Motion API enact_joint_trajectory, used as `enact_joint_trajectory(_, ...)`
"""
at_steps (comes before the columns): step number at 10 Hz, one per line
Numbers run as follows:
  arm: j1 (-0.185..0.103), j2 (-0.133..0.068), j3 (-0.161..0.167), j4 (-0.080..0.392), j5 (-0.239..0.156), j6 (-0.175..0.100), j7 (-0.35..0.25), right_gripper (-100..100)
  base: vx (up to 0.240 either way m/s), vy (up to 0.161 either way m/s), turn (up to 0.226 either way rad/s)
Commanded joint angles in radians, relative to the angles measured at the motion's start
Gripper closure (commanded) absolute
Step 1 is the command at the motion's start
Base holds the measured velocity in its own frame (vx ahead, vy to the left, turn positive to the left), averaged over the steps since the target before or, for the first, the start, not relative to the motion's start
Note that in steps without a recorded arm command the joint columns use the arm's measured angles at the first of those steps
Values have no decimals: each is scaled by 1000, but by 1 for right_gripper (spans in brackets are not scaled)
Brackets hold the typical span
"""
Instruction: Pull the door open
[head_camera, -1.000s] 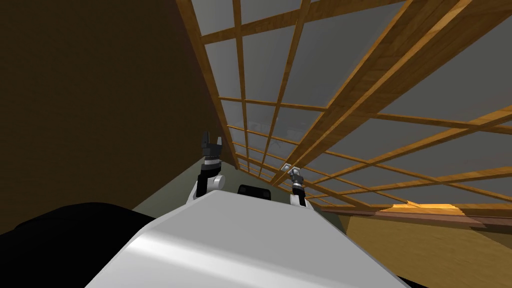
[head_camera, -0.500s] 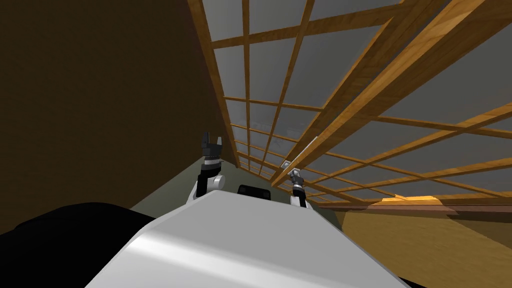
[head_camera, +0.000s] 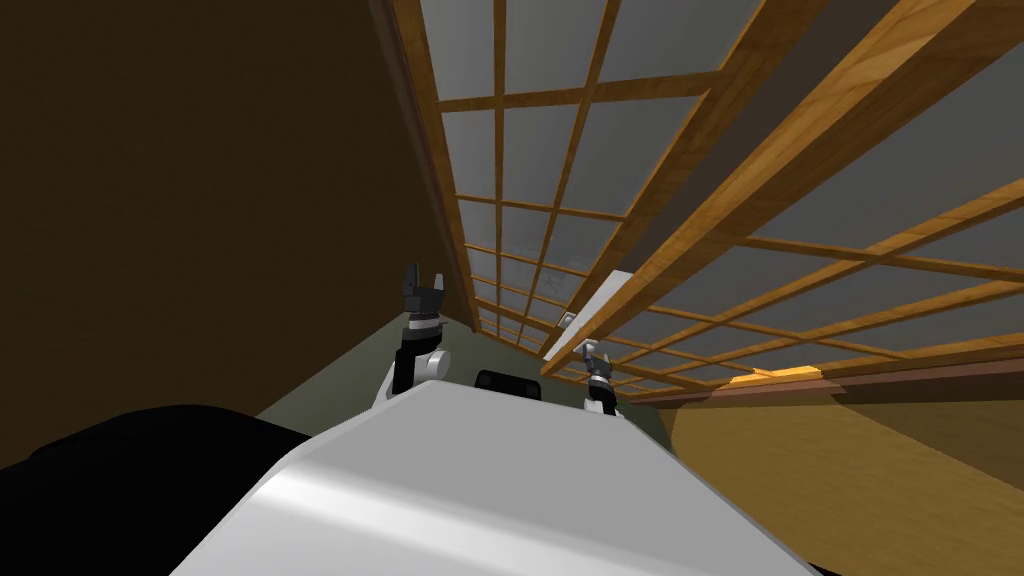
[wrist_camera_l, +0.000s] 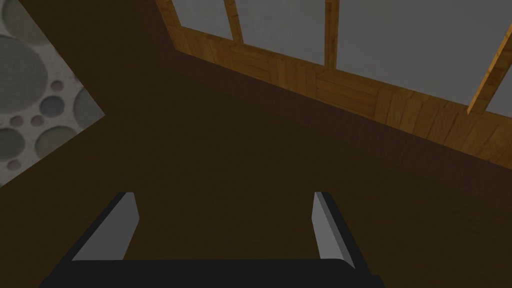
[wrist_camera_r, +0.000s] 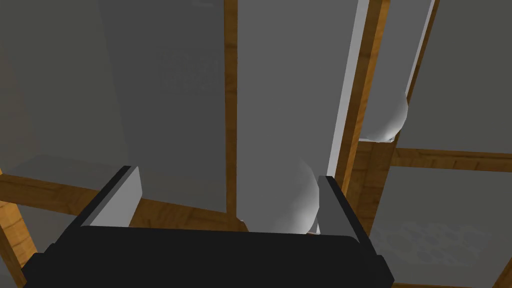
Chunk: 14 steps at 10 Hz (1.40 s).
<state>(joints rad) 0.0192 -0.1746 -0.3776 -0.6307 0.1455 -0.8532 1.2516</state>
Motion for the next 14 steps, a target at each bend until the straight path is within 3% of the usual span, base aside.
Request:
enact_joint_trajectory(1, 30, -20, -18, 17, -15, 16, -30, 100, -165, 1, -37)
enact_joint_trajectory(3, 30, -20, -18, -1, -15, 16, -30, 100, -79, 14, -40)
enact_joint_trajectory(5, 51, -29, -23, 25, -28, 18, -69, 100, -115, -7, -5)
enact_joint_trajectory(8, 51, -29, -23, 25, -28, 18, -69, 100, -36, 4, -12)
enact_joint_trajectory(9, 64, -35, -25, 29, -39, 19, -107, 100, -73, -18, 16)
enact_joint_trajectory(14, 64, -35, -25, 29, -39, 19, -107, 100, -29, 4, -11)
